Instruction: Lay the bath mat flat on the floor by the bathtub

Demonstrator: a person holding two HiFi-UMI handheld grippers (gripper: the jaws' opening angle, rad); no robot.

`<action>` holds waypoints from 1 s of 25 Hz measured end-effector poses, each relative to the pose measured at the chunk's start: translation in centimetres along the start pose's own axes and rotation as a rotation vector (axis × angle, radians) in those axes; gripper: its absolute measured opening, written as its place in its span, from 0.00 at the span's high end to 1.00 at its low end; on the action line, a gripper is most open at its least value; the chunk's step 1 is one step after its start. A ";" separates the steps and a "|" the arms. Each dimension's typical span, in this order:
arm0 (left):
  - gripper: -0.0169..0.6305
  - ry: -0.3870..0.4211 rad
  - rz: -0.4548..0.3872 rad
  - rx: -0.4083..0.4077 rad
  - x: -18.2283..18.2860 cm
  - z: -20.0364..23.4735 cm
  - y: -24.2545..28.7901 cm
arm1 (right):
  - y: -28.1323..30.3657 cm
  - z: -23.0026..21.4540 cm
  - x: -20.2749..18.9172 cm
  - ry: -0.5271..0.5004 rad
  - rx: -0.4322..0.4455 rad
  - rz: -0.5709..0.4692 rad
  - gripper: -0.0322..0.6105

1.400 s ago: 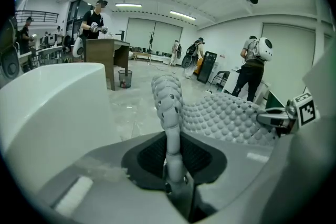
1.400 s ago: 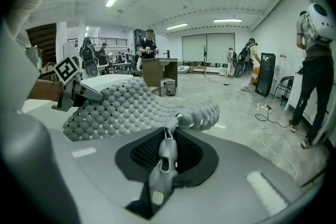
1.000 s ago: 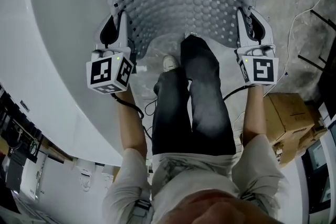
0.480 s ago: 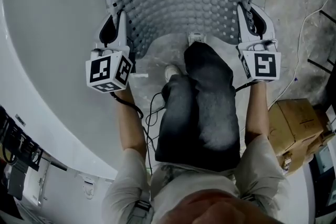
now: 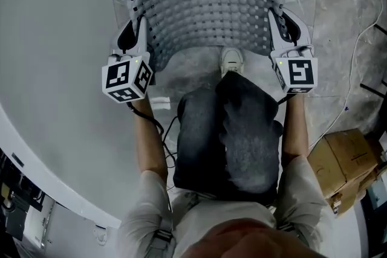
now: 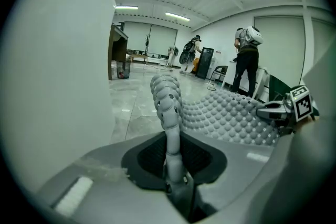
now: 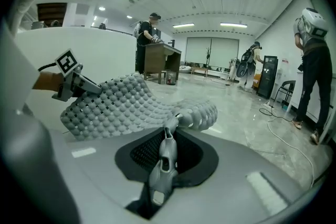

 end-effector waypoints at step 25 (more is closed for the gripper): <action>0.86 -0.006 0.115 -0.039 -8.1 4.9 11.5 | 8.5 -0.2 -11.3 0.018 -0.016 0.127 0.87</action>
Point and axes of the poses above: the fingertips, and each gripper's own axes: y forward along the fingers, z to its left, x out of its top, the point moved 2 cm from there along -y, backward along the fingers, and after that the axes turned 11 degrees about -x, right-handed, at the moved point
